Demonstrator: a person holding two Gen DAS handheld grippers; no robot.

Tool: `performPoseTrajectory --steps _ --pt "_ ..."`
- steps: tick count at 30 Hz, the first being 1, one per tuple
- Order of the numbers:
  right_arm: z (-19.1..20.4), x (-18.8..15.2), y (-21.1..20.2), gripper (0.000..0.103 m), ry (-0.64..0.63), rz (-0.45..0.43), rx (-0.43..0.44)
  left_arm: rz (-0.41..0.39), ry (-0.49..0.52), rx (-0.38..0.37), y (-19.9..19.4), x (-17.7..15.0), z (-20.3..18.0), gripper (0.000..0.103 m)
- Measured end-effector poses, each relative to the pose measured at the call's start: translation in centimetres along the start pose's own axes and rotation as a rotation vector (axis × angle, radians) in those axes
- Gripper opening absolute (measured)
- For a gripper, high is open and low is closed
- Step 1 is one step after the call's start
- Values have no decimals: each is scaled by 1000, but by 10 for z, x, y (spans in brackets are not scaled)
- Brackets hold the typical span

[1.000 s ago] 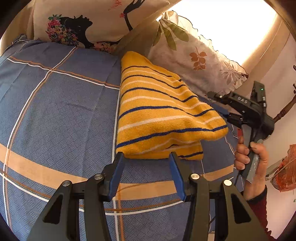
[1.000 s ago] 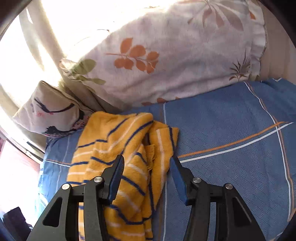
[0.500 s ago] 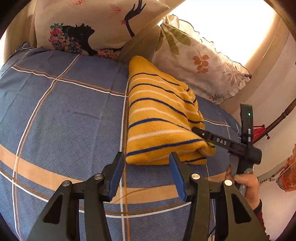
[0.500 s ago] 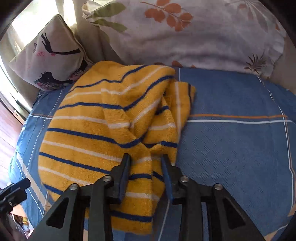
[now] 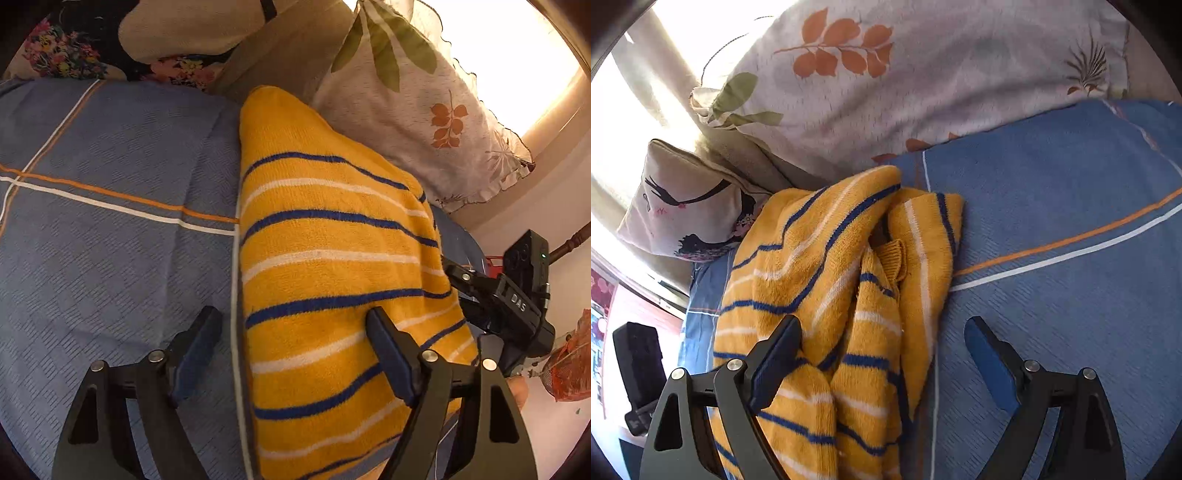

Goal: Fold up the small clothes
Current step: 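Press and tidy the folded sweater with both grippers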

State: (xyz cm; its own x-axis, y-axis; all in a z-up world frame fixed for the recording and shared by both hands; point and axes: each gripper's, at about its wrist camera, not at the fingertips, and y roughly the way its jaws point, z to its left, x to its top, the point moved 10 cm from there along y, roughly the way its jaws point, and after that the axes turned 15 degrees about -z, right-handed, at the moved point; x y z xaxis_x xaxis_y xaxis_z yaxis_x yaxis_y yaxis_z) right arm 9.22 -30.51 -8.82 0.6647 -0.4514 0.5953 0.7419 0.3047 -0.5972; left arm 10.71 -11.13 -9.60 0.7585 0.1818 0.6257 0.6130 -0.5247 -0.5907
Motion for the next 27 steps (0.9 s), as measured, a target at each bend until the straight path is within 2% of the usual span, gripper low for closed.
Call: performPoseTrajectory --steps 1,2,3,6,8,9,11,13,16,18,20,22,25,27 --pt "3 0 11 70 20 16 30 20 9 -21 0 -1 -7 72" --pt "8 1 18 62 43 23 62 46 7 -54 -2 -1 -15 48" --pt "14 1 21 53 81 38 101 45 23 -48 -8 4 -20 42" --pt "36 10 11 46 61 -6 166 -13 109 -50 -36 26 -40 41" --pt "42 13 0 45 37 -39 187 -35 152 -18 -48 31 -44 42" --pt "40 12 -4 45 21 -47 171 -33 165 14 -48 29 -41 48" --pt "24 3 -2 48 -28 -42 75 -7 183 86 -42 17 -28 52" --pt "8 -6 1 59 -64 -27 -8 33 209 147 -33 -3 -15 52" --pt "3 -1 -18 60 -52 -69 -37 50 191 156 -34 -28 -5 53" --pt "12 10 -40 60 -99 -134 -53 43 174 157 -39 -38 -3 54" --pt "36 17 -60 60 -152 -192 -19 24 154 162 -47 -42 -1 55" --pt "60 17 -70 60 -172 -213 59 11 121 155 -56 -45 -1 55" --pt "90 -4 -67 61 -128 -140 210 -12 77 138 -75 -47 -3 55" --pt "96 -24 -48 61 -81 -62 253 -31 73 135 -91 -49 -5 55"
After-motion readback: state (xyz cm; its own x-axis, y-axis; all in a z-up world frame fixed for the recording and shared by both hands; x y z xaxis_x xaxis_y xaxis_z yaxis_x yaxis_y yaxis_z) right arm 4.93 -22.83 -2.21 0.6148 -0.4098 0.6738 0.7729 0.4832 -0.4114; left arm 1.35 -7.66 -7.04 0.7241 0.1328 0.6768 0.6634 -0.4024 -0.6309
